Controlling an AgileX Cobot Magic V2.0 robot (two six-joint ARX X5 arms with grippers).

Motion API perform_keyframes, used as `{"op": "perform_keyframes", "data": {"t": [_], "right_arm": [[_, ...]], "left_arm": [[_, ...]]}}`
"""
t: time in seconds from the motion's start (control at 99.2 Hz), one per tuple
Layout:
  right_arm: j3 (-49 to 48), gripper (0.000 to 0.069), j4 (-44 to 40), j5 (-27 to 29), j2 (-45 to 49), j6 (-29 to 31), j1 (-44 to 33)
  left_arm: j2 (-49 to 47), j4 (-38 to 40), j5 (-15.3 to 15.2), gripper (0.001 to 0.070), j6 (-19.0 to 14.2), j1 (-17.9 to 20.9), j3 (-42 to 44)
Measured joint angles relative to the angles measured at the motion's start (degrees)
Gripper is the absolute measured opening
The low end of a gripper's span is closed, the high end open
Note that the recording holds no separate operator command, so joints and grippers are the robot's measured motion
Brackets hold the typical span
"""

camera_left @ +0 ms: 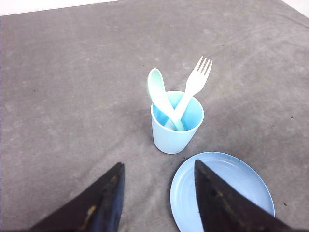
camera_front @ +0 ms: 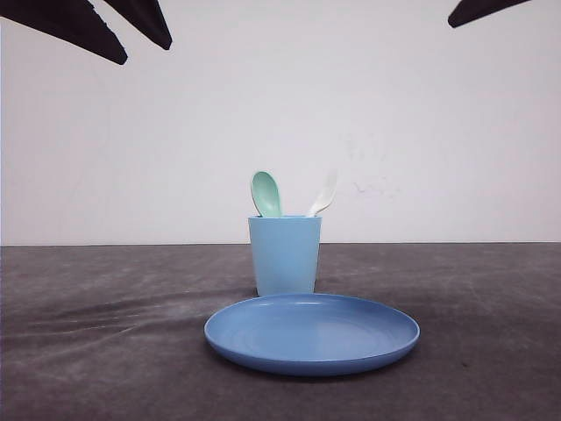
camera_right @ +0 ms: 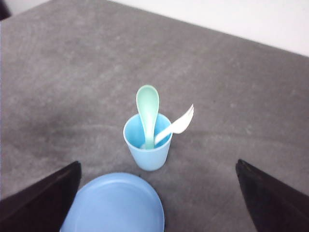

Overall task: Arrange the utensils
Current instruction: 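Raise the right gripper away from the cup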

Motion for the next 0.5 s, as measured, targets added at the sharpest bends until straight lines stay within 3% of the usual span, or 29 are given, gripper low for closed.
{"op": "perform_keyframes", "data": {"t": [0.262,0.504], "right_arm": [[0.00,0.0680,-4.13,-2.05,4.85,3.02,0.00],[-0.02,0.0680,-1.18,-3.08,15.61,4.70,0.00]], "left_arm": [[0.00,0.00,0.00,0.0271,-0.02,0.00,0.00],[0.00,0.22,0.00,0.0271,-0.02,0.00,0.00]]}}
